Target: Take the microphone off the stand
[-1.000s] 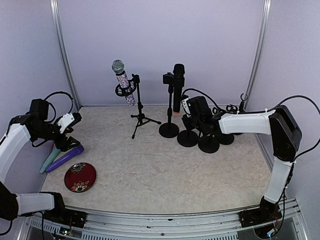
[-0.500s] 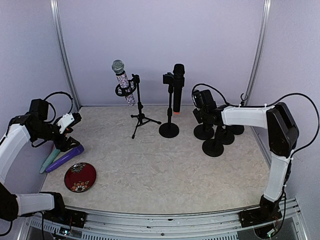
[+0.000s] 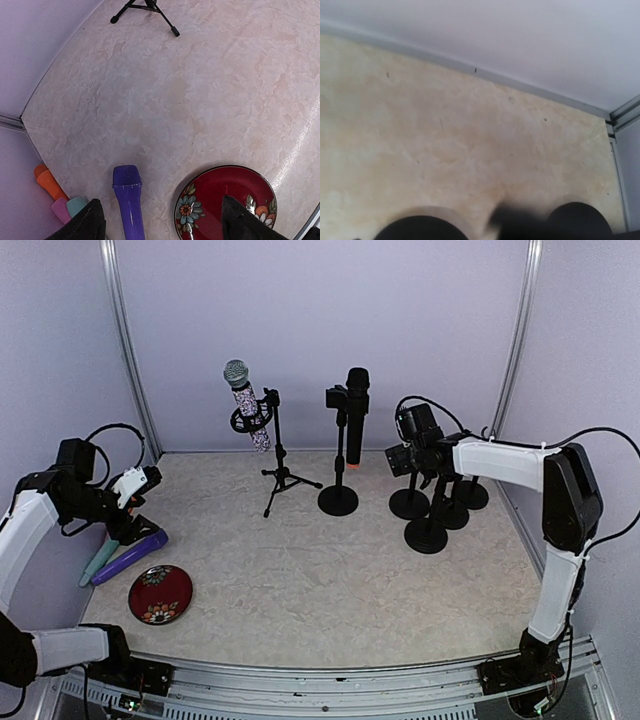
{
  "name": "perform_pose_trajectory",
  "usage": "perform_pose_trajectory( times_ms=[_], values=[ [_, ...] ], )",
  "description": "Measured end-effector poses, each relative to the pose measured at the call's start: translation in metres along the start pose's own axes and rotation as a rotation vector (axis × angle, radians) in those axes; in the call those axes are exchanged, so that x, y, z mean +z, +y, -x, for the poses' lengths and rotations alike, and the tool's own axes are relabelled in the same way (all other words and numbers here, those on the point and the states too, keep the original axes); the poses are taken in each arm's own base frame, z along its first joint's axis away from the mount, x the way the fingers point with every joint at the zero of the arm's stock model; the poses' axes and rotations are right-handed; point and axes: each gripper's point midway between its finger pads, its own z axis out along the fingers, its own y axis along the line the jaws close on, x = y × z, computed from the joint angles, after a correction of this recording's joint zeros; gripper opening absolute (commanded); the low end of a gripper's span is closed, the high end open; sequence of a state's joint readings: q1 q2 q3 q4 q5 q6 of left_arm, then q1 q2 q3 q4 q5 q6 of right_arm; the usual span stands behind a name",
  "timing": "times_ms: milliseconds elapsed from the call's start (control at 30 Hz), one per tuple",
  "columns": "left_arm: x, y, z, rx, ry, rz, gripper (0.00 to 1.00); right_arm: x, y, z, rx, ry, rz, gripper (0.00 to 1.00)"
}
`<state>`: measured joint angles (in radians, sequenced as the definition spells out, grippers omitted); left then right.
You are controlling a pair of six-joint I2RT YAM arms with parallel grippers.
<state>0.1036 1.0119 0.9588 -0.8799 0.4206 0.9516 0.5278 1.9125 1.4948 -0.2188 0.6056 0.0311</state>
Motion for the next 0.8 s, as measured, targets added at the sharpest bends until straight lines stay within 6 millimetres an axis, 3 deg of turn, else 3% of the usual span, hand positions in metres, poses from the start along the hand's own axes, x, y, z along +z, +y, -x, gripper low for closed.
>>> perform_pose_trajectory(
  times_ms=[133,300,400,500,600,800],
  values=[
    [0.000,-0.002,-0.001,-0.004,0.004,-0.009,0.79,-0.025,-0.013,0.025,0.064,-0.056,0.029,1.00],
    [-0.002,-0.001,0.001,-0.002,0.001,-0.007,0.83,-0.090,-0.044,0.086,0.176,-0.228,0.098,1.00],
    [-0.002,-0.001,0.002,-0.002,-0.003,-0.006,0.85,-0.125,-0.047,0.125,0.210,-0.347,0.196,1.00],
    [-0.002,-0.001,0.003,-0.004,-0.005,-0.008,0.90,-0.142,-0.033,0.148,0.187,-0.410,0.310,1.00],
    [-0.003,-0.002,0.004,-0.004,-0.008,-0.011,0.98,-0.145,-0.008,0.160,0.132,-0.434,0.435,1.00],
    [-0.006,-0.004,0.008,-0.004,-0.018,-0.024,0.99,-0.126,0.043,0.145,0.034,-0.385,0.602,1.00]
  ],
)
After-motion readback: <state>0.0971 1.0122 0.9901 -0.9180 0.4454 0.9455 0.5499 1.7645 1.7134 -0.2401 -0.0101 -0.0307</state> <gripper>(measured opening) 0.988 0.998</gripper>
